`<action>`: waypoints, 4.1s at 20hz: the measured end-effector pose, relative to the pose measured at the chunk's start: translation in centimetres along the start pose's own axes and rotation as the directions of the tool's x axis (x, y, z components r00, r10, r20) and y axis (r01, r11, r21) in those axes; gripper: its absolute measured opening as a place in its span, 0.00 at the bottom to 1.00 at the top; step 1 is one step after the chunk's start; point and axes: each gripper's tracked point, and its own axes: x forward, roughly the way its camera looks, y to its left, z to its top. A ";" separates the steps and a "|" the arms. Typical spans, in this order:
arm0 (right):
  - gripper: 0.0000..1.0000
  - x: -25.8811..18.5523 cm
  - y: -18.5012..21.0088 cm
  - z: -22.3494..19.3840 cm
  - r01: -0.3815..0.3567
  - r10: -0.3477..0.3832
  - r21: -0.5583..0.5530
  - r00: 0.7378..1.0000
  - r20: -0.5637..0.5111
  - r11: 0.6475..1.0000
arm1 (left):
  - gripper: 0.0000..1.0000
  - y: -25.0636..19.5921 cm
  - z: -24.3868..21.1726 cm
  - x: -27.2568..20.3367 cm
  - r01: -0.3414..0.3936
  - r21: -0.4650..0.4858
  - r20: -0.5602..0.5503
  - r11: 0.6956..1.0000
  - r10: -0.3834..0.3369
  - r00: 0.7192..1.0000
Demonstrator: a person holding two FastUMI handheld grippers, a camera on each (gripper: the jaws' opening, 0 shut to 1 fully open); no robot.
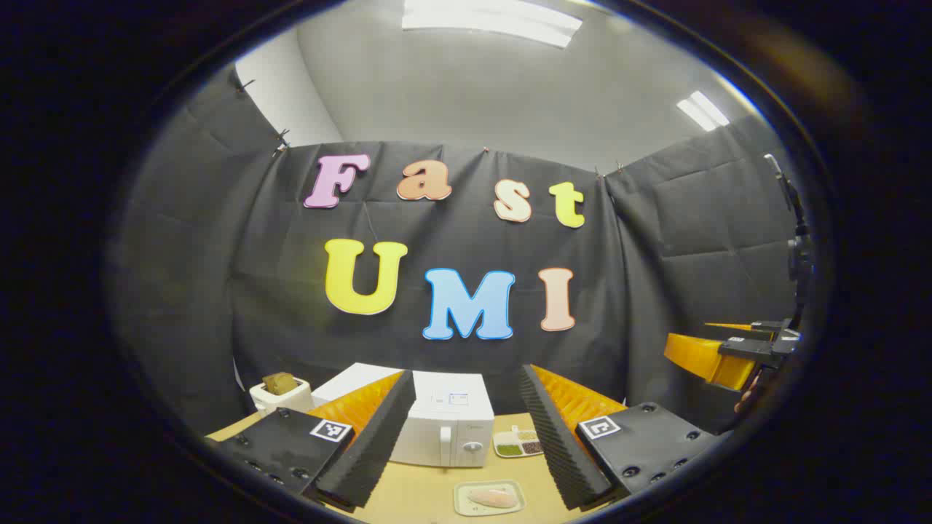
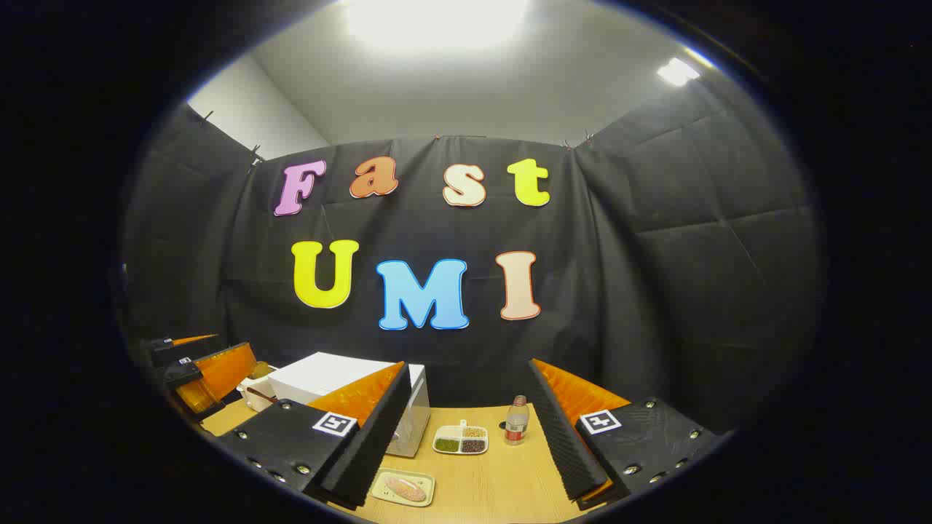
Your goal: Open the microwave oven with the left hand, put the food in, and close the microwave oven.
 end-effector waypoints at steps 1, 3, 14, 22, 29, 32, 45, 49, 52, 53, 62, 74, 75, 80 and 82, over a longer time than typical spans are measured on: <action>0.96 0.5 0.0 -0.2 -0.008 0.008 0.005 1.000 -0.008 1.000 | 0.97 -0.1 0.0 0.2 -0.004 0.004 -0.005 1.000 0.004 1.000; 0.96 1.4 -0.2 0.1 -0.024 0.024 0.030 1.000 -0.009 0.999 | 0.98 -0.5 0.0 1.2 -0.021 0.010 -0.010 1.000 0.021 1.000; 0.96 4.9 -1.1 -0.1 -0.070 0.071 0.037 0.997 -0.022 0.997 | 0.99 -0.5 0.9 3.8 -0.097 0.006 -0.012 0.995 0.097 0.995; 0.96 6.7 -1.6 -2.9 -0.126 0.131 0.068 0.989 -0.071 0.990 | 0.98 -0.3 -5.8 7.5 -0.104 0.029 -0.056 0.994 0.106 0.993; 0.96 6.8 -1.8 -4.4 -0.007 0.010 0.032 0.993 -0.121 0.999 | 0.98 1.0 -14.9 11.6 0.004 0.041 -0.108 0.999 0.000 0.994; 0.96 6.2 -1.1 -5.2 0.037 -0.037 -0.005 0.989 -0.143 0.999 | 0.98 3.2 -20.3 13.3 -0.011 -0.076 -0.178 0.997 -0.003 0.984; 0.96 4.1 1.4 -8.2 0.095 -0.109 -0.074 0.970 -0.218 0.993 | 0.98 5.0 -33.7 21.2 0.014 -0.095 -0.347 0.995 -0.046 0.937; 0.96 4.2 0.8 -8.4 0.110 -0.124 -0.074 0.966 -0.226 0.991 | 0.97 5.4 -35.9 22.5 0.003 -0.055 -0.382 0.998 -0.024 0.924; 0.96 4.3 0.6 -8.5 0.110 -0.124 -0.071 0.966 -0.228 0.991 | 0.81 5.9 -37.7 23.7 -0.022 -0.069 -0.433 0.997 -0.010 0.902; 0.96 4.3 0.6 -8.7 0.107 -0.120 -0.069 0.965 -0.233 0.992 | 0.77 6.0 -38.1 24.0 -0.024 -0.066 -0.443 0.998 -0.008 0.897; 0.96 3.9 0.0 -8.8 0.084 -0.098 -0.067 0.967 -0.236 0.994 | 0.21 4.7 -38.1 23.8 -0.001 -0.009 -0.480 1.000 -0.003 0.877; 0.96 5.2 1.3 -9.6 0.008 -0.007 0.002 0.968 -0.251 1.000 | 0.18 7.9 -37.1 12.5 -0.013 0.042 -0.486 0.999 0.032 0.873; 0.96 5.2 2.1 -9.7 -0.009 0.011 0.011 0.967 -0.253 1.000 | 0.19 8.3 -37.0 11.5 -0.024 0.044 -0.488 0.999 0.043 0.872; 0.96 5.6 5.8 -9.5 -0.096 0.096 0.015 0.964 -0.248 0.995 | 0.24 11.0 -36.4 7.0 -0.080 0.022 -0.496 0.997 0.080 0.864; 0.96 5.7 7.0 -9.6 -0.127 0.127 0.014 0.960 -0.250 0.992 | 0.32 11.9 -36.3 4.9 -0.099 -0.029 -0.502 0.995 0.071 0.862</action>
